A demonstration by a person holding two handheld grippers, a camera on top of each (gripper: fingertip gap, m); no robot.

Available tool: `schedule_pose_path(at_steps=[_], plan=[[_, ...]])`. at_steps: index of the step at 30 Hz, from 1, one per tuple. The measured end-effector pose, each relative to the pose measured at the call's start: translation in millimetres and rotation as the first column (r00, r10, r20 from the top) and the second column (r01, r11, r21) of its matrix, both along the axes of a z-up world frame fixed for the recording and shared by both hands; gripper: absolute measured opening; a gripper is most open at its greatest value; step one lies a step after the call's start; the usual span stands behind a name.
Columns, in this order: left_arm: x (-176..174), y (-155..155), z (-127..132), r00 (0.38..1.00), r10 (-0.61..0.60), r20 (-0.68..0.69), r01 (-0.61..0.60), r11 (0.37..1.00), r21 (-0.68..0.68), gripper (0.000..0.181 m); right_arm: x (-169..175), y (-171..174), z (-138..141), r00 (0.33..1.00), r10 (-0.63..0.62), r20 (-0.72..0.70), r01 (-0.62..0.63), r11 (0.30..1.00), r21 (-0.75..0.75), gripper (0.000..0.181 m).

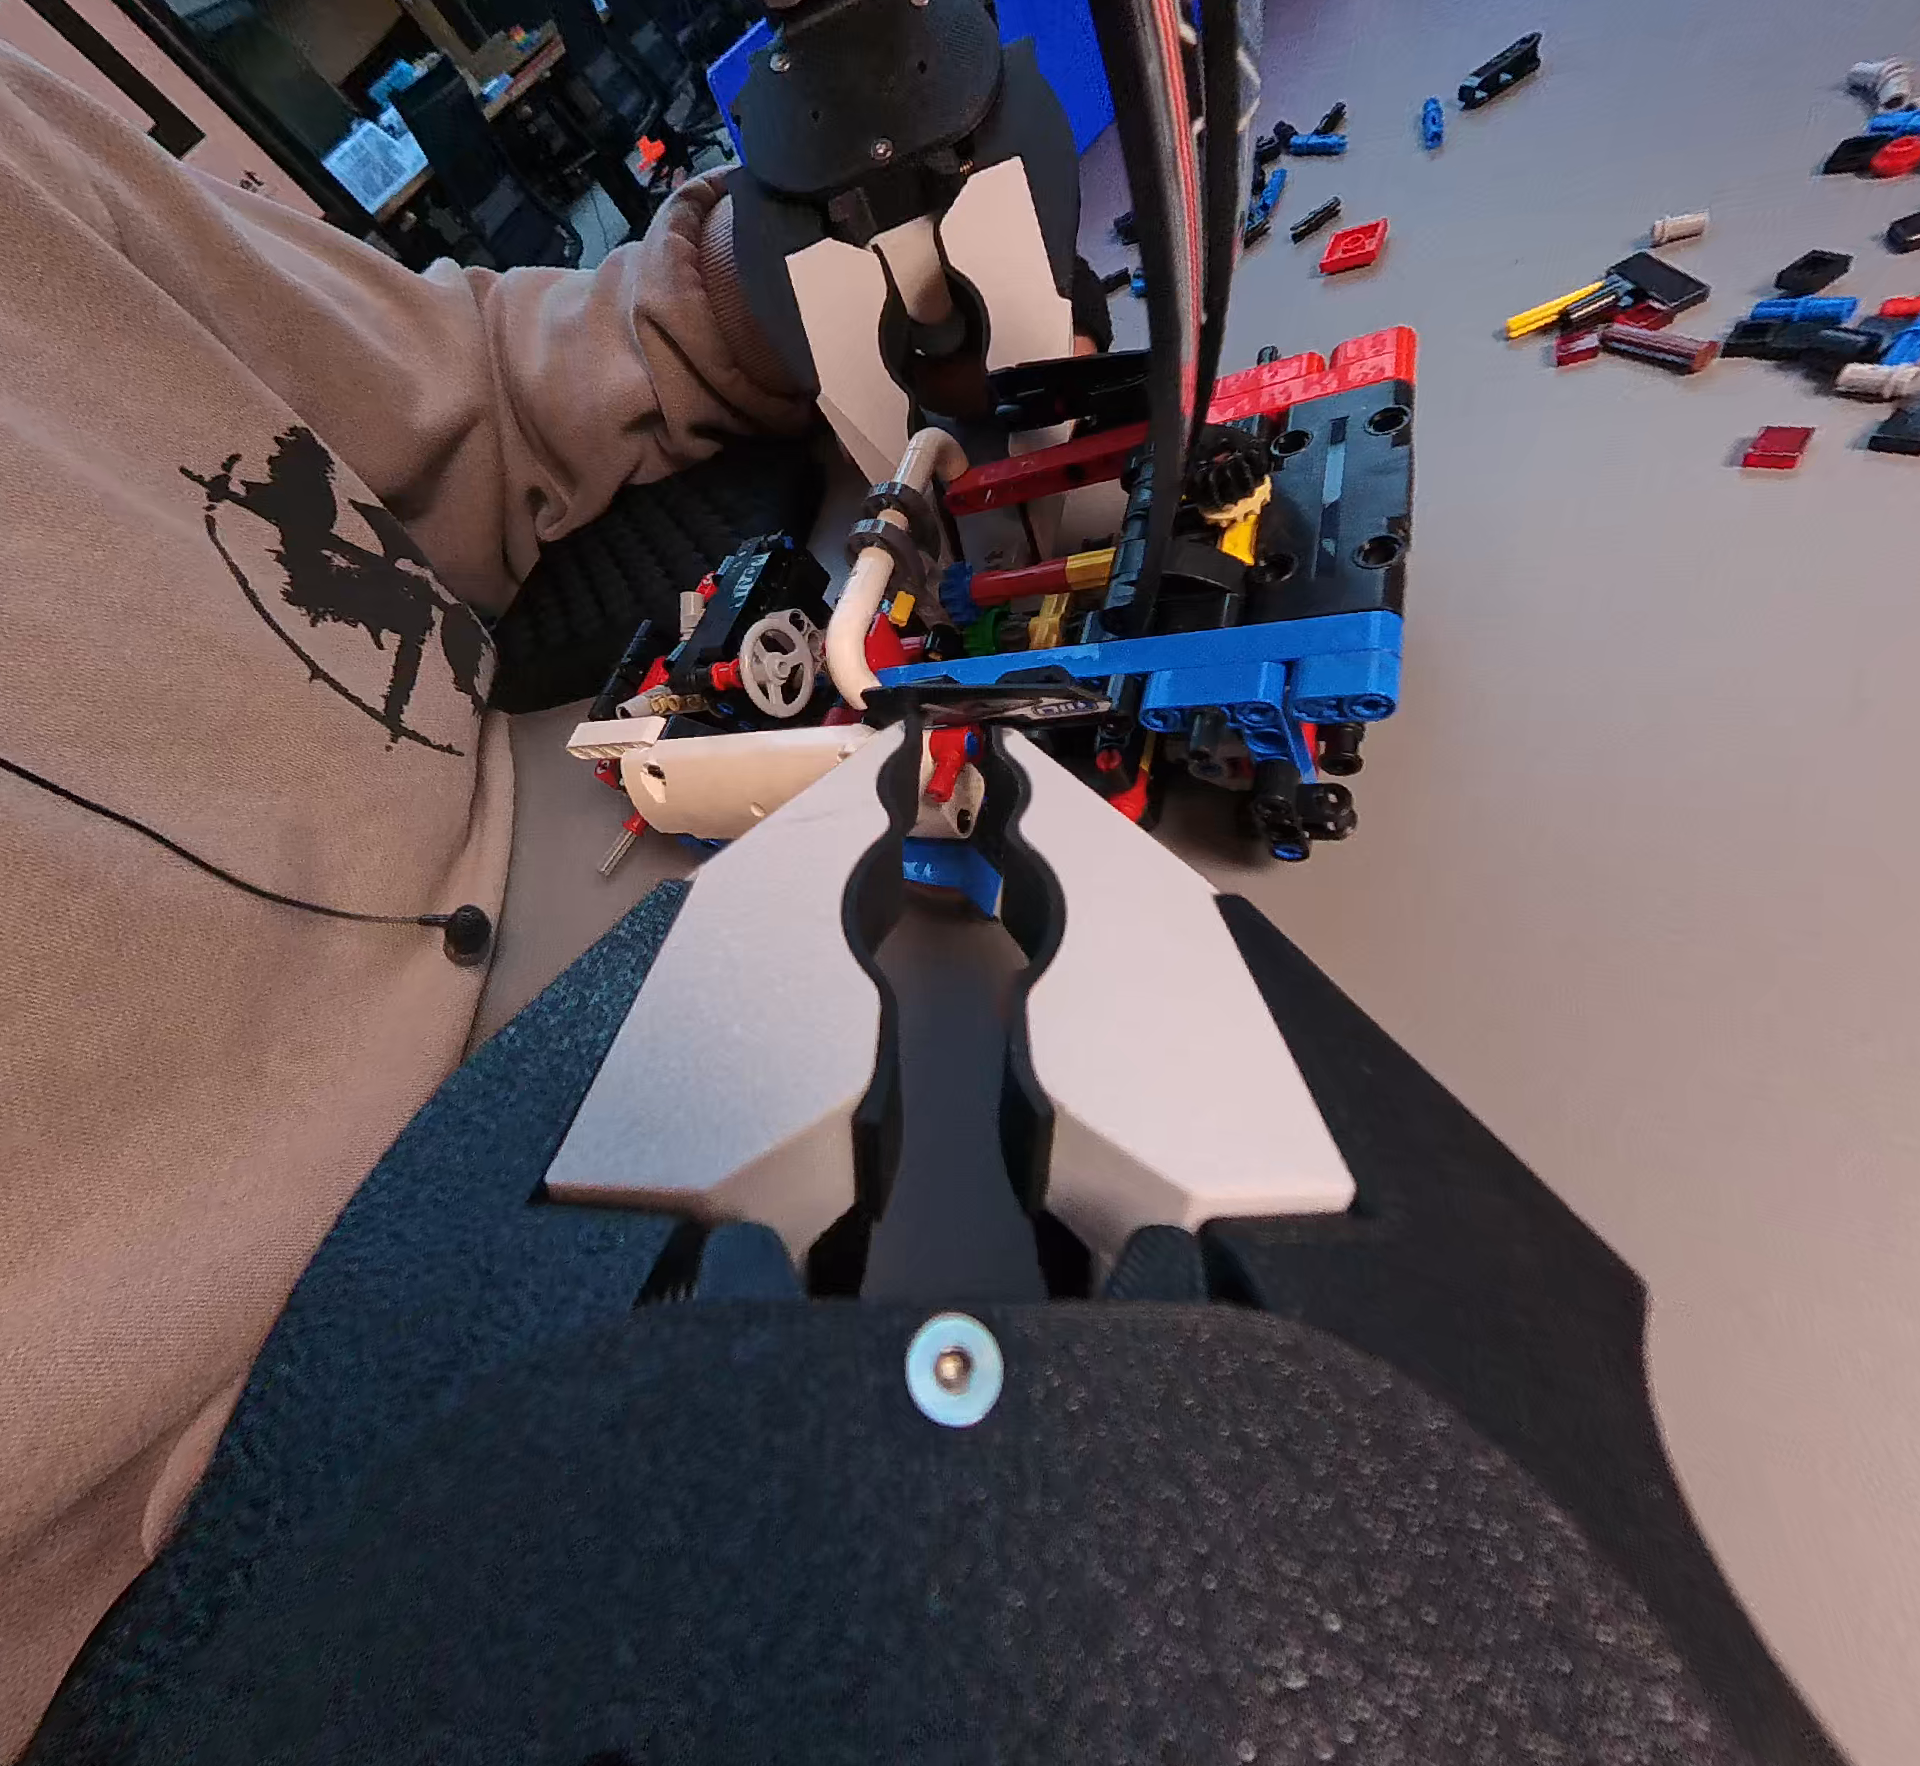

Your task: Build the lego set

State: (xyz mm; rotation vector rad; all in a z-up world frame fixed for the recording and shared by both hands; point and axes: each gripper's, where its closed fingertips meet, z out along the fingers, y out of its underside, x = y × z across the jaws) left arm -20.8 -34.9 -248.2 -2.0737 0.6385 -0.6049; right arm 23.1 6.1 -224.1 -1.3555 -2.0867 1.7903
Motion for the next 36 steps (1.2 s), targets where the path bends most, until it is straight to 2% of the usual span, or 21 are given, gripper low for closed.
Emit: schedule_pose_path(at_steps=[4,9,12,26,36], plan=[[0.4,-0.7,0.4,1.000,-0.002,0.002,0.002,1.000,0.000,0.017,4.4,1.8,3.0,1.000,-0.005,-0.010,0.005,1.000,0.019,0.016],[1.4,-1.3,0.9,1.000,-0.002,0.006,0.002,1.000,0.002,0.019,14.4,-2.4,-10.3,0.998,-0.003,-0.062,0.021,0.955,0.295,0.037],[1.9,-0.9,0.8,1.000,0.001,0.005,-0.001,1.000,0.001,0.020,11.5,-13.0,-13.9,0.996,-0.039,-0.079,0.063,0.945,0.320,0.035],[4.4,-0.9,-0.1,0.999,0.044,-0.028,-0.044,0.999,0.020,0.017,10.8,-13.1,-10.0,0.997,-0.049,-0.066,0.062,0.978,0.199,0.020],[6.8,-1.0,-0.8,0.997,0.050,-0.058,-0.048,0.998,0.039,0.014,10.0,-11.6,-9.8,0.999,-0.037,-0.004,0.038,0.993,0.111,0.018]])
